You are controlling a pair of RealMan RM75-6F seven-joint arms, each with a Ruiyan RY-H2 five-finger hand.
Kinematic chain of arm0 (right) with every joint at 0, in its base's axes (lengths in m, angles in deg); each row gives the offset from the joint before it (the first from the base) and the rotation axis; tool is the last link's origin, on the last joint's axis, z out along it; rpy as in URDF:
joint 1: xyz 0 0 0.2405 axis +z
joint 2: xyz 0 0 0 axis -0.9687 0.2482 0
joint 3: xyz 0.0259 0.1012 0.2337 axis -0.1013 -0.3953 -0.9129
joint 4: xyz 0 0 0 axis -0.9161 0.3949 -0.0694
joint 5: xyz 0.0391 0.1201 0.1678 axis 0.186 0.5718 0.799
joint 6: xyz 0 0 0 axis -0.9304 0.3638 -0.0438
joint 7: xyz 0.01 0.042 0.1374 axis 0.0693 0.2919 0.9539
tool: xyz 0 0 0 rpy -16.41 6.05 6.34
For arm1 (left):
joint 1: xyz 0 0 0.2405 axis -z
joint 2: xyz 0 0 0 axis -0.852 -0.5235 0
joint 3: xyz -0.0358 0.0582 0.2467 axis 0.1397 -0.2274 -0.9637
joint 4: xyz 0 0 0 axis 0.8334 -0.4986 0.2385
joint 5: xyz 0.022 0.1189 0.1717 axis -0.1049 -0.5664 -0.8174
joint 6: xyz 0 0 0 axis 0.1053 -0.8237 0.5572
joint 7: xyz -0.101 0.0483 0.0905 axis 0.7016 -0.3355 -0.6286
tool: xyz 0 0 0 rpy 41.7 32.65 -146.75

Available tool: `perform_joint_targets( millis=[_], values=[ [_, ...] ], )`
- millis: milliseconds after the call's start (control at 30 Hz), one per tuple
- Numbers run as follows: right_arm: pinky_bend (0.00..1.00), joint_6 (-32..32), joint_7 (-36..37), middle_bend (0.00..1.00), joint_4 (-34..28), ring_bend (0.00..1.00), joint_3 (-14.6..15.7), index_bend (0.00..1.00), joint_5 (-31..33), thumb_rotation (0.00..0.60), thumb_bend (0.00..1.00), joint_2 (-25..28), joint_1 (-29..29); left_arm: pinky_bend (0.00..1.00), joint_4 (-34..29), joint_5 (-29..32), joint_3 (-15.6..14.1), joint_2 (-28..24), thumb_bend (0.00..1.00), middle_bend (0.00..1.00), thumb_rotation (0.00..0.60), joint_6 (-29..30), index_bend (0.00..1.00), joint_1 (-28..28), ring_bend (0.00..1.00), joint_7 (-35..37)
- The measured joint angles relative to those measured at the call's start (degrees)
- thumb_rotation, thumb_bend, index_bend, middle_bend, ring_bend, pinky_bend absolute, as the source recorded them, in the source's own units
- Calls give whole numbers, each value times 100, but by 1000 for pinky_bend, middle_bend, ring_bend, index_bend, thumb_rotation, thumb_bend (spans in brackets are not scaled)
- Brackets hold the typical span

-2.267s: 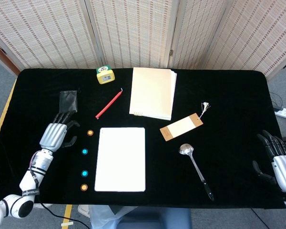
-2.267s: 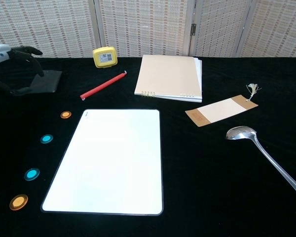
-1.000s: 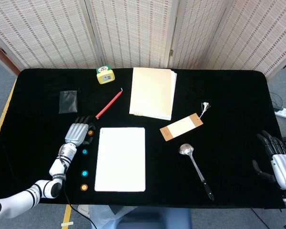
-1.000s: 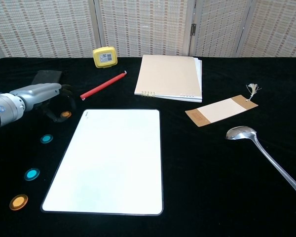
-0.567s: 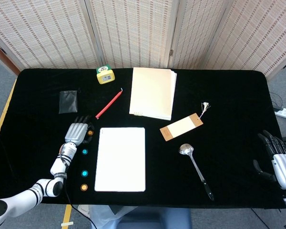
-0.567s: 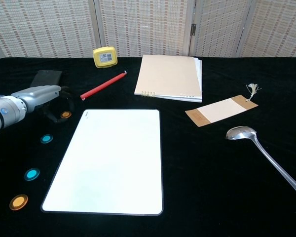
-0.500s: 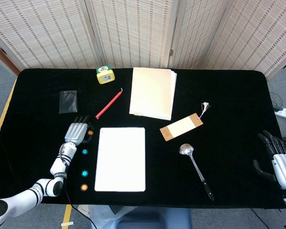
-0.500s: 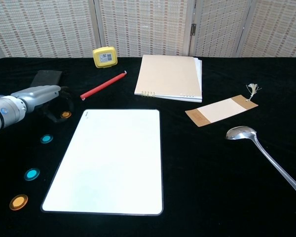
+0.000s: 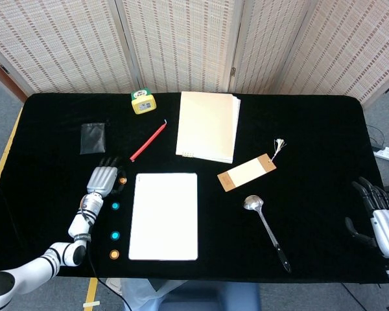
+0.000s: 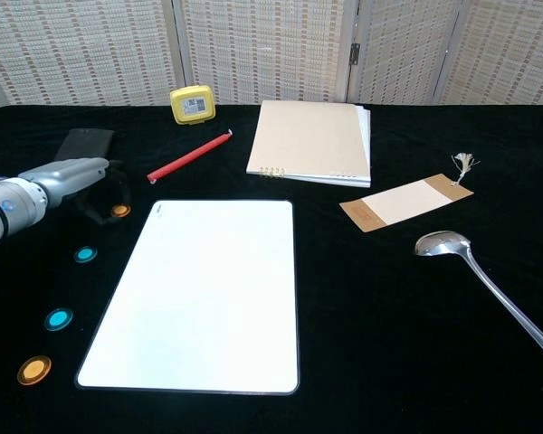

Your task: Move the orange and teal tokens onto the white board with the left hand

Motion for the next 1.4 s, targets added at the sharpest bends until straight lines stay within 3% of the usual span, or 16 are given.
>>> perform_joint_targets(
  millis=[300,733,933,1167,1400],
  values=[
    [0,51,17,0,2,5,-2,0,-39,600,484,-1,-19,0,-335,-281,-31,-178,448,141,600,286,529,-68,58,165],
    [0,33,122,0,97,4,5,0,-51,600,484,-40,-16,0,-2468,-702,-293,-1001,448,141,600,705,516,-238,48,-285],
    [0,49,173,0,137,4,12,0,-35,600,483,-43,-45,0,-2495,-616,-367,-847,446,141,600,621,481,-171,46,-540],
    [0,34,196,0,148,5,2,0,-32,600,483,-51,-37,0,-2427,-557,-408,-702,411,141,600,598,309,-135,28,-645],
    [0,58,173,0,110,5,-2,0,-64,600,483,-36,-34,0,-2674,-869,-534,-967,411,141,600,957,394,-300,27,-573]
  ],
)
